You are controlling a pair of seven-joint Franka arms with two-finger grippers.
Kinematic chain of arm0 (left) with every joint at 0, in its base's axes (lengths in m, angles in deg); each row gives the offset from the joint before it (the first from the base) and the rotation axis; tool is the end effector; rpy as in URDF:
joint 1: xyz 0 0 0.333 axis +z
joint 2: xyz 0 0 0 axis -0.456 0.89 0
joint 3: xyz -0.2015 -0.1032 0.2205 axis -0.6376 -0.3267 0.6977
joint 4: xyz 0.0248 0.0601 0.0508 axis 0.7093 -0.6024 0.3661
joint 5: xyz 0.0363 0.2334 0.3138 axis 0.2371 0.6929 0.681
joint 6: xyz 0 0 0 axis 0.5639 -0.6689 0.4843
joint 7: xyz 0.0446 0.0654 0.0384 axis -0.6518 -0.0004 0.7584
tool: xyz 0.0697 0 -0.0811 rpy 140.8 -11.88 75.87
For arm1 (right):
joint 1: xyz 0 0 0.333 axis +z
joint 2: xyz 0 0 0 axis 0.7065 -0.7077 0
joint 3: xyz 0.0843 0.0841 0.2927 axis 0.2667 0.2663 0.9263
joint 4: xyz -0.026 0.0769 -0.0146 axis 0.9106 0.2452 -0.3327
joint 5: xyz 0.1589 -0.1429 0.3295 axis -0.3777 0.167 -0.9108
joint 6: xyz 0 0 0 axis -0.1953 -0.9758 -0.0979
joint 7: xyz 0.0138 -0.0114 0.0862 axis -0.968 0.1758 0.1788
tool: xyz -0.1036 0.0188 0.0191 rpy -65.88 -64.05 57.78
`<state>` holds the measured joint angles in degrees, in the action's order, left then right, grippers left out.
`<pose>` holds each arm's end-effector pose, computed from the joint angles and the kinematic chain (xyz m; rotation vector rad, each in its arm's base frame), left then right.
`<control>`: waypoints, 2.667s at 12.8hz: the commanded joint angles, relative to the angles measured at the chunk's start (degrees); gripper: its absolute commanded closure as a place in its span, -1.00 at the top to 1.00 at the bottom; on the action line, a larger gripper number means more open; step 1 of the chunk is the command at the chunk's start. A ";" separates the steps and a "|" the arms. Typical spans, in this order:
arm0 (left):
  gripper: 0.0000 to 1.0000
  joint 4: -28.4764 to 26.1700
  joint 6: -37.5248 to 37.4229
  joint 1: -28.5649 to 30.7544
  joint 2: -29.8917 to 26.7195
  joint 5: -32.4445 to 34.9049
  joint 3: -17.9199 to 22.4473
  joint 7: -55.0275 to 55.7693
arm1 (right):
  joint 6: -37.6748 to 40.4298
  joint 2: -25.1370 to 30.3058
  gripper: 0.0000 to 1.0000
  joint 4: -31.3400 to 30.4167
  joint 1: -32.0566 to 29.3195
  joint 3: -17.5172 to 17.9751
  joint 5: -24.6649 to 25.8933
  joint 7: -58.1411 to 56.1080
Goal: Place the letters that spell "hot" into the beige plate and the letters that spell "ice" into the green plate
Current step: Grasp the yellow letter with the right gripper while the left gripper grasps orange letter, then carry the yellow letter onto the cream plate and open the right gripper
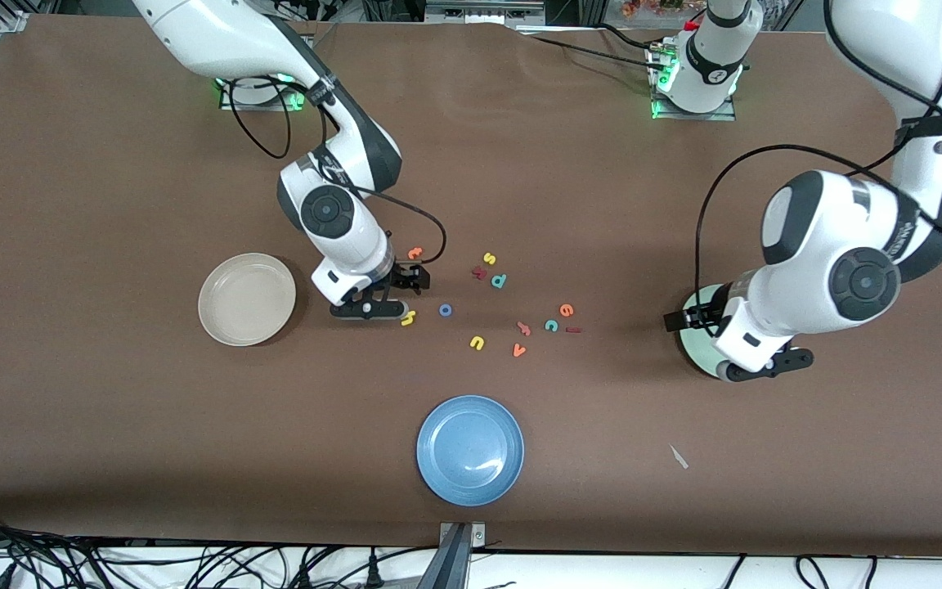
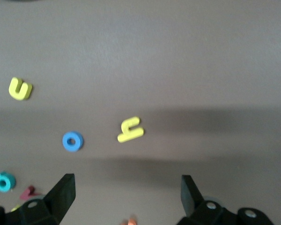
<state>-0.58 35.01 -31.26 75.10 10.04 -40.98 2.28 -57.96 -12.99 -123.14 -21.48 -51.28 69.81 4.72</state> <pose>0.6601 -0.1523 0.3686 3.0620 0.3433 -0.3143 0.5715 0.3706 0.2483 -3.0521 0.0161 0.0041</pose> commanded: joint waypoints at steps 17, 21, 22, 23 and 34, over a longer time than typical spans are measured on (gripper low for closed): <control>0.52 -18.11 36.37 -10.11 7.13 -1.71 -3.64 21.75 | -2.48 -11.54 0.25 8.77 5.44 -4.98 1.96 1.03; 0.41 -18.47 38.48 -11.26 8.01 -1.18 -3.55 23.07 | -2.48 -11.54 -0.33 8.68 5.35 -4.98 1.88 0.77; 0.40 -18.64 39.01 -11.34 8.36 -0.74 -3.55 23.07 | -2.48 -11.54 -0.53 8.60 5.35 -4.98 1.96 0.51; 0.37 -18.99 40.06 -11.61 8.37 -0.65 -3.55 22.98 | -2.39 -11.45 -0.70 8.60 5.27 -4.98 1.96 0.33; 0.36 -19.34 40.42 -10.29 8.80 -0.48 -3.55 16.39 | 13.34 9.88 -0.89 -4.46 -7.72 -4.72 -0.67 -23.79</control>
<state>-19.61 75.37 -41.69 84.45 10.03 -44.46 20.52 -44.91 -10.98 -118.22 -25.38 -56.66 70.57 -11.61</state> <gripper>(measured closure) 0.313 0.692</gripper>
